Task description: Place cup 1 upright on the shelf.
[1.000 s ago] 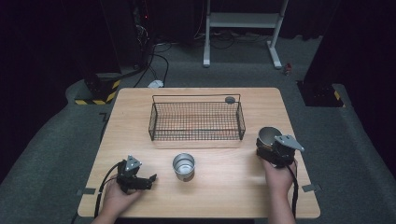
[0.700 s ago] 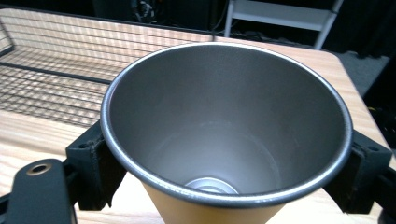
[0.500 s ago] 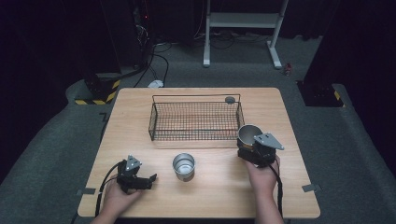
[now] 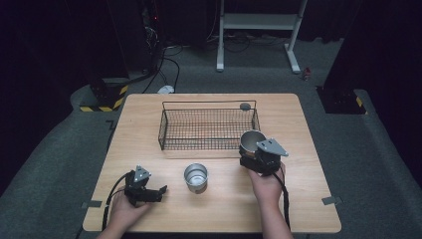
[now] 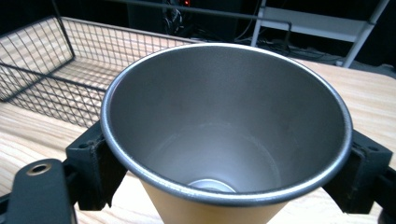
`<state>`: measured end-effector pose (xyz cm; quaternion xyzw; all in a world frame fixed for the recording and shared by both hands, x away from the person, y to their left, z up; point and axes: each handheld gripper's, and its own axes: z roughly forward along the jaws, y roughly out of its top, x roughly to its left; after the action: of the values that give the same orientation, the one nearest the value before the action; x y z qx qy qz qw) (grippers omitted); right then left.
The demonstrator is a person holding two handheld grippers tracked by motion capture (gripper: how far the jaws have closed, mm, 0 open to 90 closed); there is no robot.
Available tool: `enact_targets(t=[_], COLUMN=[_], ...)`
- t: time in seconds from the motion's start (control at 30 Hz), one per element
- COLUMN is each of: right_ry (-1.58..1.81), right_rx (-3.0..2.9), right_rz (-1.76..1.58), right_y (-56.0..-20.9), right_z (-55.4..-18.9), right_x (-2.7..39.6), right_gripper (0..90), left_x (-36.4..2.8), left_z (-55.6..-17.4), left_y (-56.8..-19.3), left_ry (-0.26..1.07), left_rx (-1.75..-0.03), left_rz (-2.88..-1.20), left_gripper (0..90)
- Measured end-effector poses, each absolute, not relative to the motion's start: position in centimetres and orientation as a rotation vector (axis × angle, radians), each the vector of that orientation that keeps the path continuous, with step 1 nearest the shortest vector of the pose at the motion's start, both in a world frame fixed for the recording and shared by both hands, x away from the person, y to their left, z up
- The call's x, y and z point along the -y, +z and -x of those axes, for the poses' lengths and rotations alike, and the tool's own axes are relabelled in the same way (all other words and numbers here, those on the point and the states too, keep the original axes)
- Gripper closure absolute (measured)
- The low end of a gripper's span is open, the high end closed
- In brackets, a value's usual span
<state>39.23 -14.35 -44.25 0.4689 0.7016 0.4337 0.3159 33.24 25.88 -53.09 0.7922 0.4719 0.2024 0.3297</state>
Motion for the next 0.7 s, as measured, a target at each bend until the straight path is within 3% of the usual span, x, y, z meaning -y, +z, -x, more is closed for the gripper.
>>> enact_targets(t=[0.7], right_ry=[1.189], right_rx=[-1.829], right_rz=[-1.2], right_y=[-41.4], right_z=[-40.5], right_x=[12.5], right_gripper=[13.7], left_x=[-25.9], left_z=[-33.2], left_y=[-53.1], left_ry=[0.526], left_rx=[-1.237], left_rz=[-2.069], left_gripper=[0.7])
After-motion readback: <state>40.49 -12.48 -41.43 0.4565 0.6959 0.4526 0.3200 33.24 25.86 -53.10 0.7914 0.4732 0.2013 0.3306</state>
